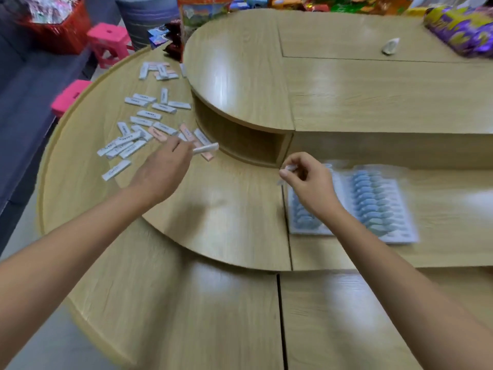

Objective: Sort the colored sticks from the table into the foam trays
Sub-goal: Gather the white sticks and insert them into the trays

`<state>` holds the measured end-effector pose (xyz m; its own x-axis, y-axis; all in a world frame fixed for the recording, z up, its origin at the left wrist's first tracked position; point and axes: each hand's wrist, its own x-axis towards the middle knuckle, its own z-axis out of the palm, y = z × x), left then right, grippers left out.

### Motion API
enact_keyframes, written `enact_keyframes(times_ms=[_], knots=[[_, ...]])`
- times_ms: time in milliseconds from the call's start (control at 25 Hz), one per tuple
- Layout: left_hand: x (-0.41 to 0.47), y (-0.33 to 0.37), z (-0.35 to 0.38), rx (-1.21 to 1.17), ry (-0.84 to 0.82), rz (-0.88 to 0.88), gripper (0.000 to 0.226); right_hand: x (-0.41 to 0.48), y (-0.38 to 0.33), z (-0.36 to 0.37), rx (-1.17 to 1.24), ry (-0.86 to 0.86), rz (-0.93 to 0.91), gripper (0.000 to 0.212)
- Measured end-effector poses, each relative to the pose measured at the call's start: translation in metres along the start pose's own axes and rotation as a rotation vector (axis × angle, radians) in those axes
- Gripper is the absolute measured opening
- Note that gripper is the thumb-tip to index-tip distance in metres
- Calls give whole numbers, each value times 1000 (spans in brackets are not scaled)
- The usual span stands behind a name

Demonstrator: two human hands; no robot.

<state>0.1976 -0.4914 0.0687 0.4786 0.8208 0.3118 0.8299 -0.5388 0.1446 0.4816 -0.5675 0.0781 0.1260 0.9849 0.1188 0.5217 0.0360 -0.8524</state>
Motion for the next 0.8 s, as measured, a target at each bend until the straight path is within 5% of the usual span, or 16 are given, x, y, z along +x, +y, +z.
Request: enact_keyframes(times_ms=[320, 520, 800], knots=[[34, 176, -2, -221, 44, 90, 18, -39, 59, -146, -56, 12, -44, 13], [83, 258, 16, -381, 6, 100, 20, -29, 92, -222, -171, 175, -119, 23], [163, 334, 69, -429, -188, 125, 17, 3, 150, -244, -245, 170, -138, 24]])
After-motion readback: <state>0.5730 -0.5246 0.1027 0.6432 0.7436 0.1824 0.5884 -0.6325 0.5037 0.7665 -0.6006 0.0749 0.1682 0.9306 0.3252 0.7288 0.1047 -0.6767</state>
